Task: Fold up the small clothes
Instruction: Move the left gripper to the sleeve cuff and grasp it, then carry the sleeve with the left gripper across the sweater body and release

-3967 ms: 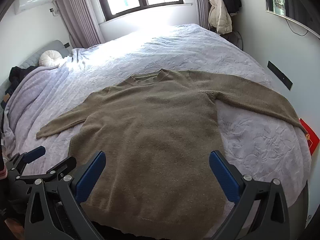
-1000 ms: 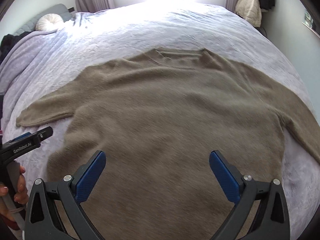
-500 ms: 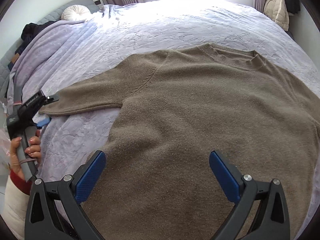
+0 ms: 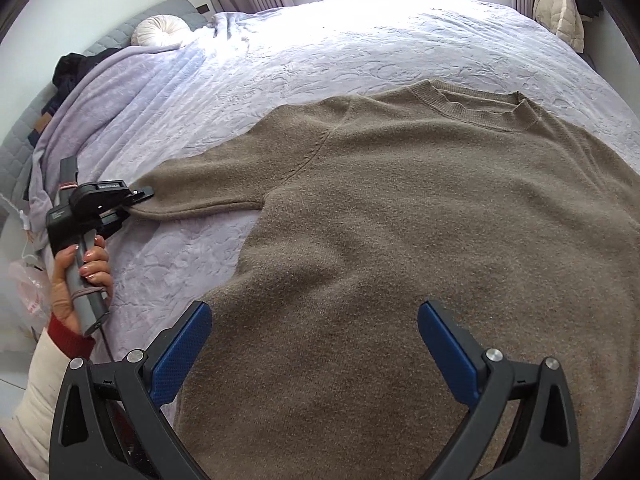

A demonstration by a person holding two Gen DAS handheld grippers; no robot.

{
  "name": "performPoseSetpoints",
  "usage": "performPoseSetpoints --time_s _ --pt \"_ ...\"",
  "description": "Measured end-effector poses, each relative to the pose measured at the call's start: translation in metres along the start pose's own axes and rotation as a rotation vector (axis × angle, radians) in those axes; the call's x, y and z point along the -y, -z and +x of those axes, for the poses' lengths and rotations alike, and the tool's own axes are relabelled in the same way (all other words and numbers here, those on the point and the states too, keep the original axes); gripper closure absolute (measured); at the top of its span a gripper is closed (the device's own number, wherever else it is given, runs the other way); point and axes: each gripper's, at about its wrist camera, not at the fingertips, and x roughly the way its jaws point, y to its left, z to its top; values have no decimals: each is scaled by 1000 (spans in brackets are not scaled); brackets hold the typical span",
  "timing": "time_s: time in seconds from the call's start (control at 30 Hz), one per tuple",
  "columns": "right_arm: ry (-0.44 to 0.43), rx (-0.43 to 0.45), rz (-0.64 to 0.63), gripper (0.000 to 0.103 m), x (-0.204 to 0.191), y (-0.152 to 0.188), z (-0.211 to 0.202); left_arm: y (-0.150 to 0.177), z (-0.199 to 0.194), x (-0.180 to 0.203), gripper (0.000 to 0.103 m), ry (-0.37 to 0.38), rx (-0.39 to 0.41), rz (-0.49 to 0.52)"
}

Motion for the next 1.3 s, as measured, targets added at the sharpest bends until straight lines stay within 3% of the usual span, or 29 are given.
performPoseSetpoints --time_s 0.17,0.3,0.47,0.63,0.73,0.9,0.97,1.1,1.13,1.17,1.2,1.23,1.3 --pt "-35 24 39 2 18 5 -9 2 -31 50 97 82 77 103" --pt "-46 60 74 2 38 10 -22 12 -48 120 97 165 100 241" --pt "-32 111 142 2 75 17 -45 51 -45 220 97 254 58 423" --pt "-4 155 230 2 122 31 -69 119 -11 308 97 298 -60 584" --pt "23 172 285 2 149 43 -81 171 14 339 97 257 -104 704" --pt "36 164 362 2 184 57 -89 232 62 351 97 89 -192 866" --pt "41 159 360 2 190 60 -90 243 67 346 96 52 -226 896" --pt "69 160 310 2 188 51 -91 235 43 332 94 84 -230 882" --pt "79 166 284 2 184 46 -92 224 32 325 73 99 -213 867" --pt "92 171 254 2 179 39 -93 217 20 317 33 109 -184 848" --pt "103 176 224 2 174 34 -93 209 6 309 17 121 -139 825" --pt "116 181 180 2 166 27 -94 198 -10 296 7 133 -62 799" --pt "144 185 71 2 145 11 -89 186 -32 277 7 124 1 797"
